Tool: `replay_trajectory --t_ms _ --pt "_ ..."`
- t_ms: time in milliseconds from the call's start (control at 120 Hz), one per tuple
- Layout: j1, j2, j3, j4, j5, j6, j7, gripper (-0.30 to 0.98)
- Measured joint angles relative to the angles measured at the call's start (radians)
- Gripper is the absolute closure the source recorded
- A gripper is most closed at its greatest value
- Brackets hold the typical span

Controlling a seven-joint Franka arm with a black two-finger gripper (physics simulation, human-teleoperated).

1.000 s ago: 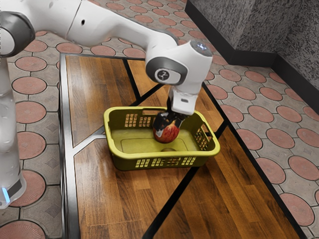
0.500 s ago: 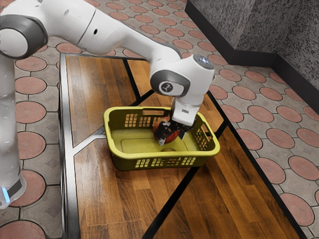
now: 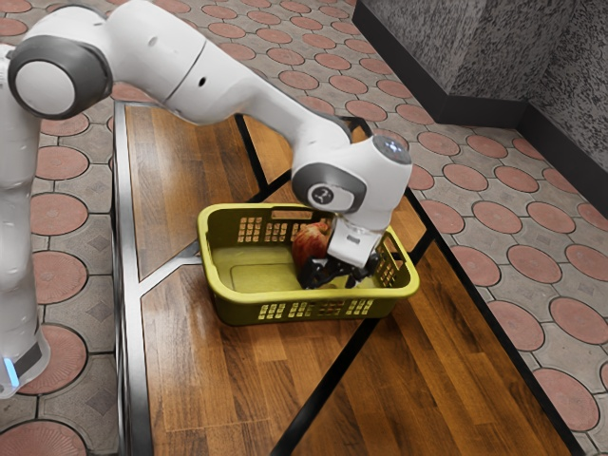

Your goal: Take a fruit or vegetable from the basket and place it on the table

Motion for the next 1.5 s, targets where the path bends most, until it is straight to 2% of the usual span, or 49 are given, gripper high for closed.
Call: replay_trajectory --t_ms 233,383,492,1017,1383,1500 --pt "-0.006 0.017 -0.007 0.001 0.000 0.035 0.014 0.23" --pt "-0.005 0.020 -0.008 0.001 0.001 0.052 0.013 0.25" --pt "-0.007 0.020 -0.012 0.001 0.001 0.066 0.008 0.34" --pt "-0.006 -0.032 0.001 0.009 0.004 0.080 -0.035 0.38" --pt "0.028 -0.164 0.022 0.074 0.006 0.034 -0.048 0.37" --pt "-0.023 -0.179 0.077 0.097 0.009 0.000 -0.057 0.37"
